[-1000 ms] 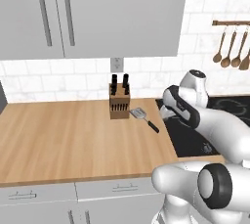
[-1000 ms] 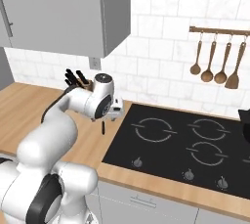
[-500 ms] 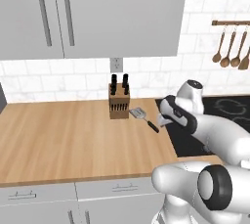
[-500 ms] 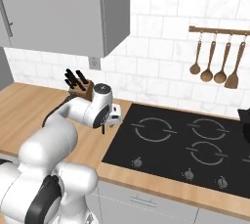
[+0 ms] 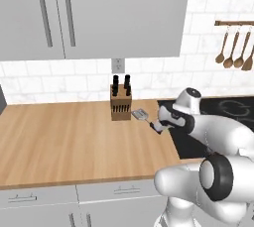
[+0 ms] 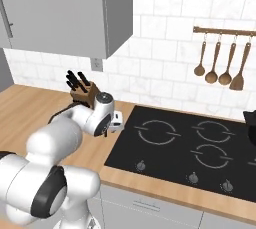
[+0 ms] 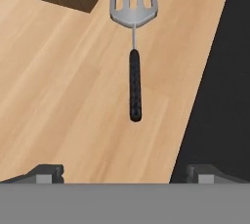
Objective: Put the onion and eggplant in the pot. Retrieve the spatula and lightly stir the vegetables in the pot.
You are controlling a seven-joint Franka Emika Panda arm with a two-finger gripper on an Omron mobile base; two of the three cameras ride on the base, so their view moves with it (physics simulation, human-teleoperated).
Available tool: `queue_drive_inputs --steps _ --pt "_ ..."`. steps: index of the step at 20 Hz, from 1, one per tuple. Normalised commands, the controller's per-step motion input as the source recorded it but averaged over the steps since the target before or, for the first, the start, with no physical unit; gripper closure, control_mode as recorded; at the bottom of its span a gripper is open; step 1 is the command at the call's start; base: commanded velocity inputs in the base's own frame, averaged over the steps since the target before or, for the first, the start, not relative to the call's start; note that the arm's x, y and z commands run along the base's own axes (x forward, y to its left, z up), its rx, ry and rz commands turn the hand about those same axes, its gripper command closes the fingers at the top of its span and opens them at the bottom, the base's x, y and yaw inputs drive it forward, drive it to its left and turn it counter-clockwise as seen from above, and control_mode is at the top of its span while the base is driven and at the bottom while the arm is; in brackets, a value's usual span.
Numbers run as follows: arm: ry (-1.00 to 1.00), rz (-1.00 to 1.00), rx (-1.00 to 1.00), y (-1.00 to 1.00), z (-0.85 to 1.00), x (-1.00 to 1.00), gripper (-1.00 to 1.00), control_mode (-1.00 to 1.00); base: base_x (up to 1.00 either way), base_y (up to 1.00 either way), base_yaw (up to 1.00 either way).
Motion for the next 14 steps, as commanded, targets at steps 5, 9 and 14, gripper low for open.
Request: queue_drive_inputs --steps 5,9,14 --pt "0.00 0.00 0.00 0.04 -0.24 0.39 -1.00 -1.00 0.00 0.00 0.00" --pt "0.00 0.00 0.00 0.03 -0.31 0.27 -1.00 -1.00 0.00 0.00 0.00" --pt "0.00 0.00 0.00 0.00 -0.26 0.30 -1.00 -1.00 0.00 0.00 0.00"
